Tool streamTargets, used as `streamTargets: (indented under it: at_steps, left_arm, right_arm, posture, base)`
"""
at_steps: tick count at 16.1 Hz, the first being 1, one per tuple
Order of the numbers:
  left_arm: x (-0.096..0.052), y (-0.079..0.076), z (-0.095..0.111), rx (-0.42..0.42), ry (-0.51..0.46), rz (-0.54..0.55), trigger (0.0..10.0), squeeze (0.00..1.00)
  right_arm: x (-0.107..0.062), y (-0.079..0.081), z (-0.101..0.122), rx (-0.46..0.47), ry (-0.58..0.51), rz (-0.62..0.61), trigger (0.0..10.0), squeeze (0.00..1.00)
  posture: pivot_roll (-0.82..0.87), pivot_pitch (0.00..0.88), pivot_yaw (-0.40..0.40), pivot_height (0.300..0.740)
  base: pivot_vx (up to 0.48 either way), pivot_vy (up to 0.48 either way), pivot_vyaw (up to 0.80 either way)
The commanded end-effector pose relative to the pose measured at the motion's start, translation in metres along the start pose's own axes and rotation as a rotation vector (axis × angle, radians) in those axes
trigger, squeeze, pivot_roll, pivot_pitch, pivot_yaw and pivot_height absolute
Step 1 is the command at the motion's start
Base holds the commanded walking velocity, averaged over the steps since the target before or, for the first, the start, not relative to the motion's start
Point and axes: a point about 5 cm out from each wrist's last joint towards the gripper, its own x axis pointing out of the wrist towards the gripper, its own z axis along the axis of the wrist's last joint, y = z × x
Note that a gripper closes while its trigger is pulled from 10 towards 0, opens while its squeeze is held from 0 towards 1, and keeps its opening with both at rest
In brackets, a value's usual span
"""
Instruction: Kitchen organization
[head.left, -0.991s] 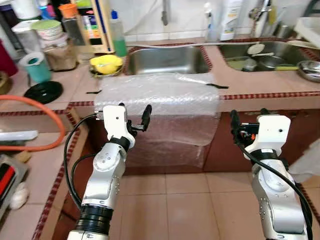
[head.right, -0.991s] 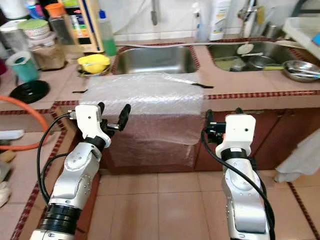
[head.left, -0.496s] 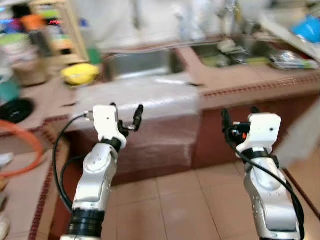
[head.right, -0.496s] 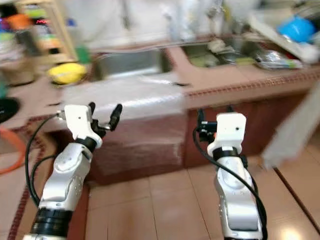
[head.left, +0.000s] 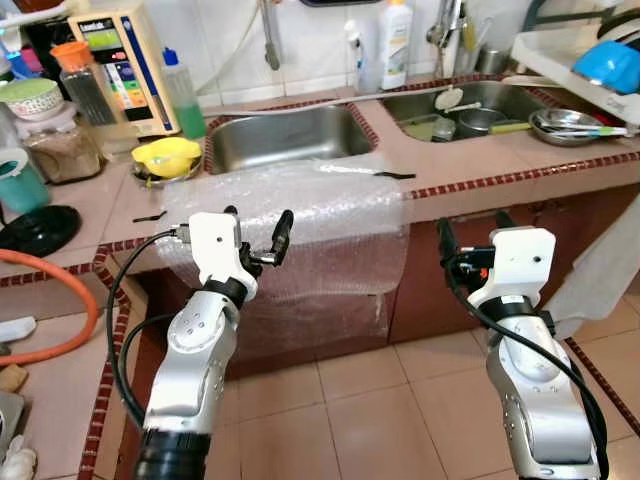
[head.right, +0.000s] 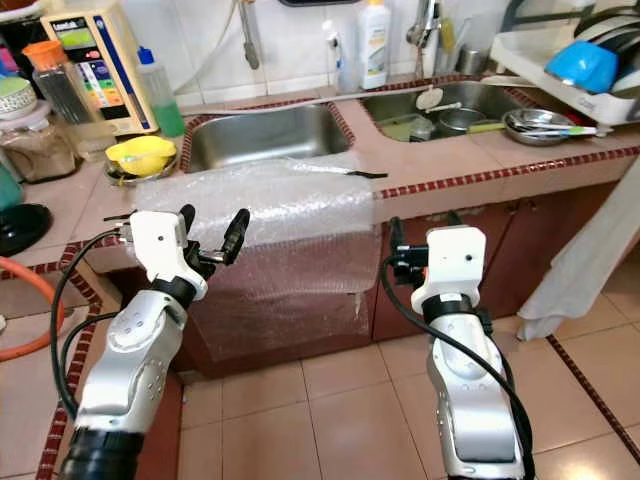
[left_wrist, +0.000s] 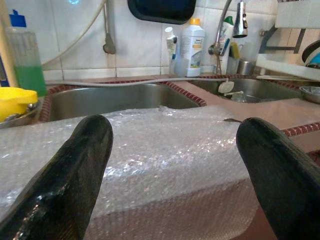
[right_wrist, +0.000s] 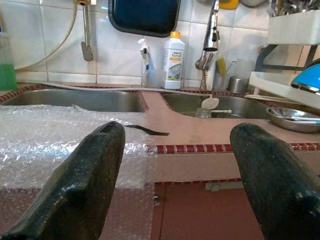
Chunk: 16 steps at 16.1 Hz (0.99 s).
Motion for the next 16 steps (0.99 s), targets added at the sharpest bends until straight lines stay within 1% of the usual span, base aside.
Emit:
streamTargets:
  at_steps: [1, 3, 5, 6, 7, 9, 16]
  left_arm:
    - [-0.005, 0.003, -0.002, 0.012, 0.025, 0.008, 10.0, 0.00]
    - [-0.010, 0.005, -0.001, 0.024, 0.031, 0.005, 10.0, 0.00]
    - [-0.011, 0.004, 0.001, 0.027, 0.020, -0.013, 10.0, 0.00]
    - [-0.009, 0.003, 0.003, 0.019, 0.014, -0.015, 10.0, 0.00]
    - [-0.006, 0.002, 0.007, 0.016, 0.003, -0.014, 10.0, 0.00]
    - [-0.005, 0.002, 0.009, 0.016, -0.003, -0.018, 10.0, 0.00]
    - [-0.004, -0.004, 0.008, 0.001, -0.005, -0.027, 10.0, 0.00]
  right_arm:
    - [0.001, 0.003, 0.005, 0.004, -0.024, 0.019, 10.0, 0.00]
    - [0.001, 0.003, 0.007, 0.007, -0.032, 0.020, 10.0, 0.00]
    - [-0.001, 0.005, 0.009, 0.012, -0.042, 0.033, 10.0, 0.00]
    - [-0.003, 0.007, 0.010, 0.012, -0.048, 0.048, 10.0, 0.00]
    - [-0.004, 0.010, 0.011, 0.004, -0.054, 0.069, 10.0, 0.00]
    - [-0.005, 0.011, 0.012, -0.005, -0.060, 0.082, 10.0, 0.00]
    - [-0.002, 0.013, 0.021, -0.027, -0.093, 0.127, 10.0, 0.00]
  posture:
    - [-0.04, 0.000, 0.113, 0.740]
    - [-0.04, 0.000, 0.119, 0.740]
    - [-0.03, 0.000, 0.120, 0.740]
    - [-0.03, 0.000, 0.118, 0.740]
    - [-0.03, 0.000, 0.119, 0.740]
    - [-0.04, 0.000, 0.118, 0.740]
    - [-0.05, 0.000, 0.112, 0.740]
  base:
    - [0.000, 0.000, 0.00]
    - [0.000, 0.000, 0.00]
    - [0.000, 0.000, 0.00]
    - [0.255, 0.000, 0.00]
    - [0.296, 0.000, 0.00]
    - [0.324, 0.000, 0.00]
    - [0.430, 0.000, 0.00]
